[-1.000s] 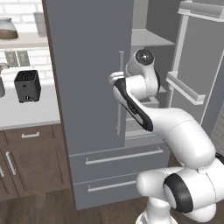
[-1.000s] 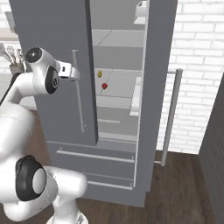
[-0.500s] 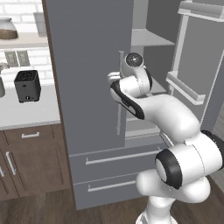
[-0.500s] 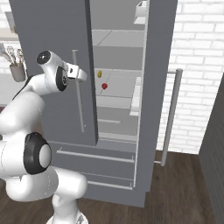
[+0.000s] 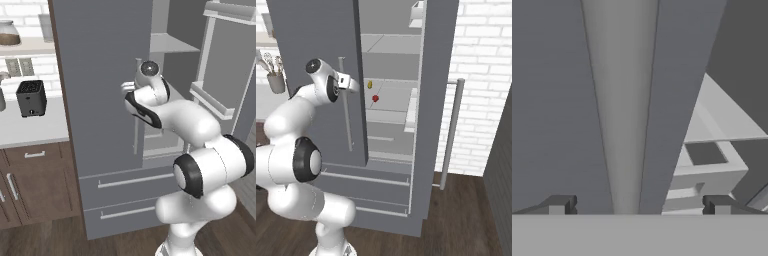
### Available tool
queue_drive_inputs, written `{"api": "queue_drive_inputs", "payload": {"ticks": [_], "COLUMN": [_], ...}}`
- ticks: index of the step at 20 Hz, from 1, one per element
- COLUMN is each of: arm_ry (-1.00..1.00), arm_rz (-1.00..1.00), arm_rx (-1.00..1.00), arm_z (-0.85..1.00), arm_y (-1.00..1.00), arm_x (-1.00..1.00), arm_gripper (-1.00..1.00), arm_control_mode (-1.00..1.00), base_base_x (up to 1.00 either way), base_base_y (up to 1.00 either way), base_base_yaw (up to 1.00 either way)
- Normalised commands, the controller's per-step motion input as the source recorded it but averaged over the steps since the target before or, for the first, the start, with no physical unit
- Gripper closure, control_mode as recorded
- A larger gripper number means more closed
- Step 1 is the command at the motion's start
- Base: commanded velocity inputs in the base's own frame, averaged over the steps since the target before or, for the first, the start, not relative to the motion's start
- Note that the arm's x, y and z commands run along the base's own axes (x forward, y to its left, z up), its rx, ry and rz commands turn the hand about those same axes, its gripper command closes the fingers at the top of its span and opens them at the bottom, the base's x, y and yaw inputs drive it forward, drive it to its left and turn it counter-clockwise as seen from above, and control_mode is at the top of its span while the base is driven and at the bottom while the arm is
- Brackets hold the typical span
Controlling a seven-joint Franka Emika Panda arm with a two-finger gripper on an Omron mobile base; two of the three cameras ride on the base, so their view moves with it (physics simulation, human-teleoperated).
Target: Take the strawberry from the fridge and place it on top of the pancake, located on the dining counter.
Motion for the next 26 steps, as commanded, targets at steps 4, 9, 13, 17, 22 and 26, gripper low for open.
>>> {"api": "queue_drive_inputs", "payload": {"ticks": [4, 9, 13, 17, 22, 26], "arm_ry": [0.0, 0.0, -0.01, -0.01, 0.0, 0.03], "arm_rz": [0.0, 0.01, 0.01, 0.0, 0.0, -0.01], "arm_rx": [0.0, 0.0, 0.0, 0.0, 0.0, 0.0], "arm_z": [-0.12, -0.11, -0.1, -0.05, -0.01, -0.09], "arm_y": [0.0, 0.0, 0.0, 0.0, 0.01, 0.05], "arm_x": [0.5, 0.4, 0.34, 0.18, -0.01, -0.3], "arm_gripper": [-1.0, -1.0, 1.0, 1.0, 1.0, 1.0], "arm_control_mode": [-1.0, -1.0, -1.0, -1.0, -1.0, -1.0], "base_base_x": [0.0, 0.0, 0.0, 0.0, 0.0, 0.0], "base_base_y": [0.0, 0.0, 0.0, 0.0, 0.0, 0.0], "base_base_yaw": [0.0, 0.0, 0.0, 0.0, 0.0, 0.0]}}
